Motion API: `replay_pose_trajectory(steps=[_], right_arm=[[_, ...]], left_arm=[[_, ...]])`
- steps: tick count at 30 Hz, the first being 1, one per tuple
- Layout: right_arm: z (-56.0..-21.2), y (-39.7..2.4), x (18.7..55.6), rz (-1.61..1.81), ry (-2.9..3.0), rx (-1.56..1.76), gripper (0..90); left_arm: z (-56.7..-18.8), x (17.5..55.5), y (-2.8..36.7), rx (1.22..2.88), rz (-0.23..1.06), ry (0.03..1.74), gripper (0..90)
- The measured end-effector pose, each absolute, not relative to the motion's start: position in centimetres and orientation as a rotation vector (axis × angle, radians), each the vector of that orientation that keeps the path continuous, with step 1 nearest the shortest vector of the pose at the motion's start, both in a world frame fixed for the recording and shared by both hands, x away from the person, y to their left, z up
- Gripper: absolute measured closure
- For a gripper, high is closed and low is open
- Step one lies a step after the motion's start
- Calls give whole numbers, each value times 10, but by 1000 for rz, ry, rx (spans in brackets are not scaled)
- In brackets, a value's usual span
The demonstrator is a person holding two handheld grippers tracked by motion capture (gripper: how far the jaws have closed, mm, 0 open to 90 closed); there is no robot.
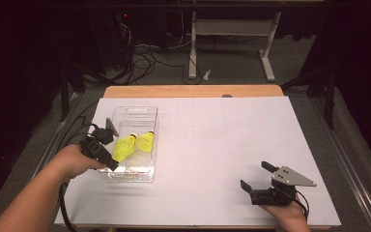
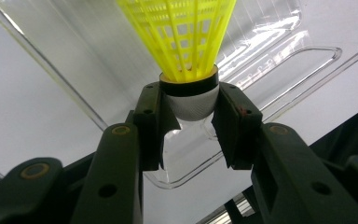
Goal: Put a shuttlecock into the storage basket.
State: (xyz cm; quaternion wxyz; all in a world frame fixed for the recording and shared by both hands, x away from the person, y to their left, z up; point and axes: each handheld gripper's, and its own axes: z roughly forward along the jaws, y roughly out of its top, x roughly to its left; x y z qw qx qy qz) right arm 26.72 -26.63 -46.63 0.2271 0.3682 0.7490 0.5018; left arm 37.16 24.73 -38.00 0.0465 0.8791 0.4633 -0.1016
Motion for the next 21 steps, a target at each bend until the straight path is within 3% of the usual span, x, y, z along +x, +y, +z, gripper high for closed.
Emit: replay_pose_trajectory(steps=[21], right_arm=[[-466,-267,267,1382,2063,1014,3]], left_arm=[[-397,375,246,2670,-338,1455,645]])
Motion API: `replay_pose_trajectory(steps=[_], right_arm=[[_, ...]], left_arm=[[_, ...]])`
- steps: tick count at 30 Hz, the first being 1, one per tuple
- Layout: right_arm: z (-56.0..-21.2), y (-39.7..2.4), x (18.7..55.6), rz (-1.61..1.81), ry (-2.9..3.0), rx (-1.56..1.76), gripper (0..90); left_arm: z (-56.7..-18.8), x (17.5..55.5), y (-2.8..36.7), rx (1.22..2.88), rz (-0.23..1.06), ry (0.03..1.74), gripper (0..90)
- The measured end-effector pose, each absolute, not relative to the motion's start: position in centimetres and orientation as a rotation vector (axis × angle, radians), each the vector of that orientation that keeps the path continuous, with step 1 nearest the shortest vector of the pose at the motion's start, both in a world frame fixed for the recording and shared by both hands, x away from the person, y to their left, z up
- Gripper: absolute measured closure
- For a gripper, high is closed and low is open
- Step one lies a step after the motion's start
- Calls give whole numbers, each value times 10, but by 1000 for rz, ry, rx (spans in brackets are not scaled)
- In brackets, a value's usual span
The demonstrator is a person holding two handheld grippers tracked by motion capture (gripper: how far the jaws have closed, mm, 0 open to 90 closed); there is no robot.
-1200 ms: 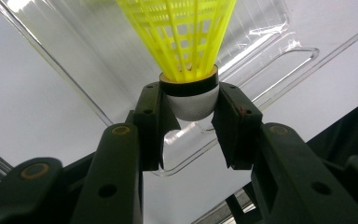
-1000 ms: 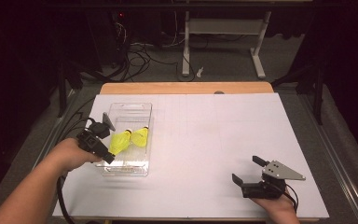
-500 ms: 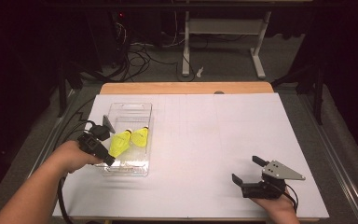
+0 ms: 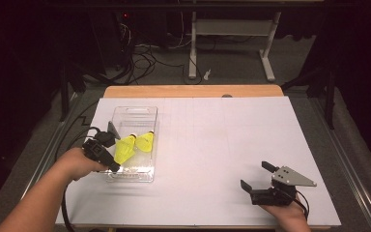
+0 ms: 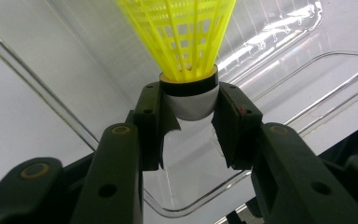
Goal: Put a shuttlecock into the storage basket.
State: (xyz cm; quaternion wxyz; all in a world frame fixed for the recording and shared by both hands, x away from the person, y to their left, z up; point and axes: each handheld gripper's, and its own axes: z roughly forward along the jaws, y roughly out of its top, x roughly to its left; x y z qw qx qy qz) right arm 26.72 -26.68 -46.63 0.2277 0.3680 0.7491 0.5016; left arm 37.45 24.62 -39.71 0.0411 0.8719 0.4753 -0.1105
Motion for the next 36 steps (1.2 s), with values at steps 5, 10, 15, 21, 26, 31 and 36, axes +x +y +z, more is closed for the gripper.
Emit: replay_pose_trajectory(steps=[5,10,15,21,26,31,36], right_arm=[[-466,-267,267,1381,2063,1013,3],[-466,-267,267,1382,2061,1012,3],[-466,-267,267,1382,2061,1011,3],[-466,-267,267,1383,2062,1012,3],[-466,-267,267,1383,2063,1012,3],[-465,-267,267,1386,2058,1012,3],[-465,-268,266,1388,2057,1012,3]], left_arm=[[-399,375,243,2687,-323,1455,645],[-398,375,242,2688,-320,1459,644],[-397,374,244,2687,-310,1467,642],[-395,374,244,2664,-337,1453,525],[-395,375,244,2656,-335,1452,483],[-394,375,242,2650,-341,1446,449],[-392,375,241,2645,-331,1450,407]])
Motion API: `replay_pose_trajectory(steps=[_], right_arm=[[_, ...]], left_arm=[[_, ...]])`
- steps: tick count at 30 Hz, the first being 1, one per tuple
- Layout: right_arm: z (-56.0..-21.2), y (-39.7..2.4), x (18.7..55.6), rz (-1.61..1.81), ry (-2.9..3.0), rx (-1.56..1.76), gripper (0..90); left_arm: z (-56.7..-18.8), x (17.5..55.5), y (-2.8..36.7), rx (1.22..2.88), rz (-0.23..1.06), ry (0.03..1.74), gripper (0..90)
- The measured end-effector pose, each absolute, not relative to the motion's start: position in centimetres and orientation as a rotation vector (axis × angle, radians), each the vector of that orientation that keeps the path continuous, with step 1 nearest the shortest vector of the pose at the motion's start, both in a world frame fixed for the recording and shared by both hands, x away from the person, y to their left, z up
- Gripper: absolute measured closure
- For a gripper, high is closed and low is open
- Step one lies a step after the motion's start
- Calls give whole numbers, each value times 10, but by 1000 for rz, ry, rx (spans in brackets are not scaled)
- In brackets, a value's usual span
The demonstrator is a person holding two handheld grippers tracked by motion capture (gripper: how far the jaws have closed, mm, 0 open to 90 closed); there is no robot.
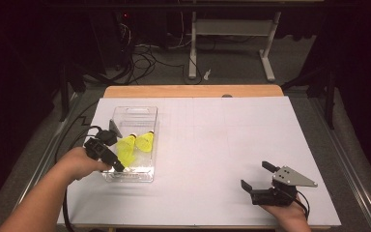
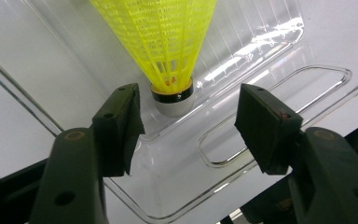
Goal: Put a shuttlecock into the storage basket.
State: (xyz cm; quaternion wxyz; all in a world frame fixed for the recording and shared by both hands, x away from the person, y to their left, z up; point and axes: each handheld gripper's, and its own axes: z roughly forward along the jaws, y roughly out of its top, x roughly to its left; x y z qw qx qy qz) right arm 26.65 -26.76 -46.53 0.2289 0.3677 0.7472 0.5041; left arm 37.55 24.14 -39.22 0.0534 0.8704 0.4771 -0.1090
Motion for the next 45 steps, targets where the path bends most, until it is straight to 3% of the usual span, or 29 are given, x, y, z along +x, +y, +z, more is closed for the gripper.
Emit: replay_pose_trajectory(steps=[25,35,39,45], right_arm=[[-464,-269,266,1395,2048,1013,3],[-464,-268,266,1394,2049,1012,3],[-464,-268,265,1395,2048,1010,3],[-463,-268,265,1394,2047,1008,3]], left_arm=[[-368,378,231,2650,-239,1453,214],[-363,377,231,2625,-226,1459,97],[-361,378,230,2626,-222,1464,7],[-359,377,228,2612,-211,1460,6]])
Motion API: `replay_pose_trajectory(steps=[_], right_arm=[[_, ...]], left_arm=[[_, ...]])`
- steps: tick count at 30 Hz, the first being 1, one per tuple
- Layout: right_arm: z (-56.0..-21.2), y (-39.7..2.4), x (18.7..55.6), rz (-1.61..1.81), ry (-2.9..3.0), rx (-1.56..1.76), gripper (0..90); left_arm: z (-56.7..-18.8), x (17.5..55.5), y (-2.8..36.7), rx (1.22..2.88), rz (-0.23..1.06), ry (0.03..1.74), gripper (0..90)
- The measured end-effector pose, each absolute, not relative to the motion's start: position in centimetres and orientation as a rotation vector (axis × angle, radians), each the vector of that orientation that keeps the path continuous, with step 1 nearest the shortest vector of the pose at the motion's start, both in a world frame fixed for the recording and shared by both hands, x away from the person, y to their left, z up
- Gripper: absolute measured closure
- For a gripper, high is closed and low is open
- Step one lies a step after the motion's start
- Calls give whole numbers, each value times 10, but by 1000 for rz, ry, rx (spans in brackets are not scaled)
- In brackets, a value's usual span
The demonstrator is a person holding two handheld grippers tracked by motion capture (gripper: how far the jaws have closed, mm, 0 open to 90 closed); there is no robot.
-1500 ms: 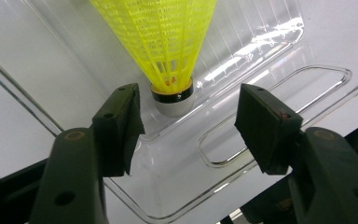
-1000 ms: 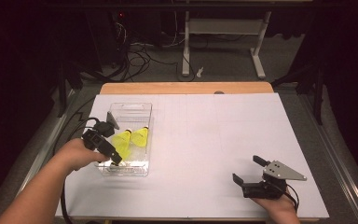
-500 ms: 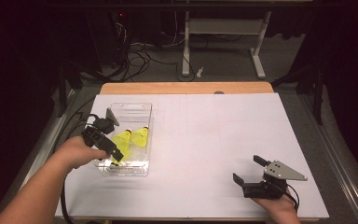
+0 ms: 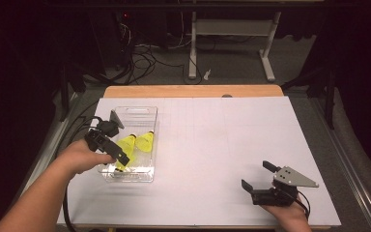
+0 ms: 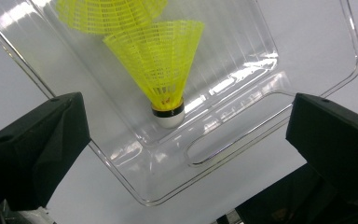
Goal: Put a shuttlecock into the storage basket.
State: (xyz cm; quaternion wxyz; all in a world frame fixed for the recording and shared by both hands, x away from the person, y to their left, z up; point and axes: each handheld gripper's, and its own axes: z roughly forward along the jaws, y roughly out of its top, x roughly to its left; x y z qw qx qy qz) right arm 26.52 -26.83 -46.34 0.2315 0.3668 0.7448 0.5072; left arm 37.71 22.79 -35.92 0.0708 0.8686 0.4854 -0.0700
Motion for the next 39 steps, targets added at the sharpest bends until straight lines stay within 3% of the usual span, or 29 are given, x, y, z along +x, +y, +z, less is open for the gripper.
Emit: replay_pose_trajectory(steps=[24,33,39], right_arm=[[-463,-269,265,1397,2048,1010,3],[-463,-268,264,1396,2048,1005,3],[-463,-268,264,1394,2045,1010,3]], left_arm=[[-375,368,221,2519,-77,1386,6],[-388,351,229,2334,-43,1306,6],[-397,340,240,2223,59,1298,6]])
